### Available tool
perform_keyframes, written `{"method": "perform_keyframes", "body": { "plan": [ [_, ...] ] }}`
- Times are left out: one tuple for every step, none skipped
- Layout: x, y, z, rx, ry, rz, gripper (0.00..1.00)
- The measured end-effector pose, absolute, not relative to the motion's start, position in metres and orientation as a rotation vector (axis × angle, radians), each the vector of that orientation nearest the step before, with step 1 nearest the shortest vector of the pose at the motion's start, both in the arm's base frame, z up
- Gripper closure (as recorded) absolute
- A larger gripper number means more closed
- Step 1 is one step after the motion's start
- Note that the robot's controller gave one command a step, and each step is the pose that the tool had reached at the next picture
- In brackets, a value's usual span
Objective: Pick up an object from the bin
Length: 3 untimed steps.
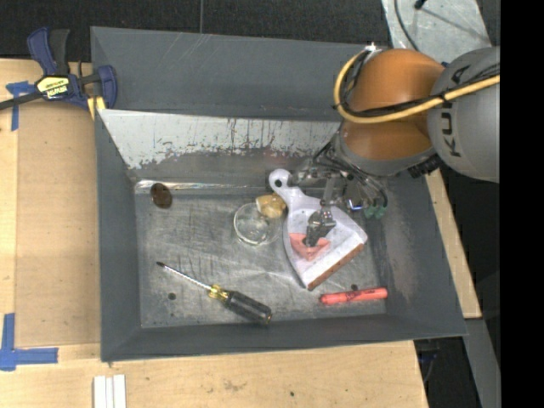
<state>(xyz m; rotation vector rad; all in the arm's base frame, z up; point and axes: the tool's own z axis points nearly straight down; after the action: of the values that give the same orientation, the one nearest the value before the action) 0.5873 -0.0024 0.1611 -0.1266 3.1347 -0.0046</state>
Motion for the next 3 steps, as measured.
{"method": "perform_keyframes", "body": {
  "plan": [
    [0.598,0.007,0.117,-0.198,3.122,0.003,0.00],
    [0.614,0.002,0.092,-0.199,3.126,0.003,0.00],
    [0.620,0.008,0.082,-0.256,3.109,0.001,1.00]
  ]
}}
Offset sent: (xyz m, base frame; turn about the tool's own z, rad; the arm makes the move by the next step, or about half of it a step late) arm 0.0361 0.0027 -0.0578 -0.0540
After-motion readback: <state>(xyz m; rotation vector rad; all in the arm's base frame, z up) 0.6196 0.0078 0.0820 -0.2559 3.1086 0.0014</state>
